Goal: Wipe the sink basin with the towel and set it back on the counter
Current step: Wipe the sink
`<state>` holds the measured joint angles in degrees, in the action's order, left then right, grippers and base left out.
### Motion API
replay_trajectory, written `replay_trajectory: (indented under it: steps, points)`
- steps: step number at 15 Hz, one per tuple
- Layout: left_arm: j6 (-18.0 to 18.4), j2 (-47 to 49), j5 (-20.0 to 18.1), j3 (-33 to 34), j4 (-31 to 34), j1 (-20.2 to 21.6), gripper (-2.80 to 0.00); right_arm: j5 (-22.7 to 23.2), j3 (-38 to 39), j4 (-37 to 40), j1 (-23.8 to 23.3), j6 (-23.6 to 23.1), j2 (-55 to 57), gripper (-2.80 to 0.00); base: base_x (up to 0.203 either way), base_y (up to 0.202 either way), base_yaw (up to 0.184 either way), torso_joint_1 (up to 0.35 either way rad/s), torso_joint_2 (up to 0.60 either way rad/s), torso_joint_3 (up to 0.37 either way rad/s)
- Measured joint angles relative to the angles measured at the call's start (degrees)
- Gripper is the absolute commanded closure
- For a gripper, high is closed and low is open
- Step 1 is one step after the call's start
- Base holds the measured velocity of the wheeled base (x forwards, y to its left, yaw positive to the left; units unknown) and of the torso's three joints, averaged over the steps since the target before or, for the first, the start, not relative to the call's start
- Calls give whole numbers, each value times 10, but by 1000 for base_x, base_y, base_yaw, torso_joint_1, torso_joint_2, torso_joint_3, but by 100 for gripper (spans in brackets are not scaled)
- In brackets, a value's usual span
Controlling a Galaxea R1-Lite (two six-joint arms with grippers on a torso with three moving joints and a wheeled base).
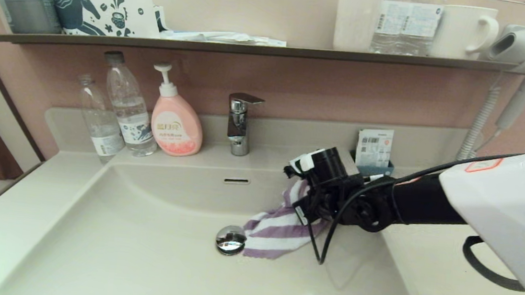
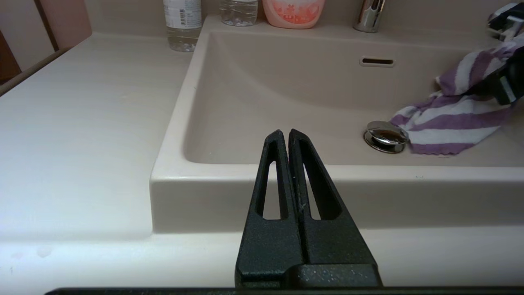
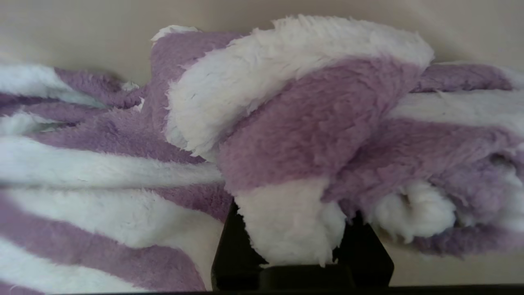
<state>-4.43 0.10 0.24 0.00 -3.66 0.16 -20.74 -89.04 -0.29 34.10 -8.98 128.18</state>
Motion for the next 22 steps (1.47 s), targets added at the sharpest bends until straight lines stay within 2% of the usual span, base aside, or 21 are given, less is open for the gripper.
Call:
replay_trajectory:
  steps: [3,5,10,15,18,20,22]
  points:
    - [0,0,0,0,0,0,0,-17,45,20,-16,4,-55,0,0,0,0,0,0,0]
    - [0,0,0,0,0,0,0,-22,62,69,-21,17,-91,0,0,0,0,0,0,0]
    - [0,0,0,0,0,0,0,-49,53,304,-18,65,-155,0,0,0,0,0,0,0]
    - [0,0,0,0,0,0,0,-46,-65,601,23,194,-143,0,0,0,0,0,0,0]
    - [0,0,0,0,0,0,0,-7,-147,780,66,248,-104,0,0,0,0,0,0,0]
    - [0,0,0,0,0,0,0,29,-180,845,92,268,-84,0,0,0,0,0,0,0]
    - [0,0,0,0,0,0,0,36,-195,860,107,270,-81,0,0,0,0,0,0,0]
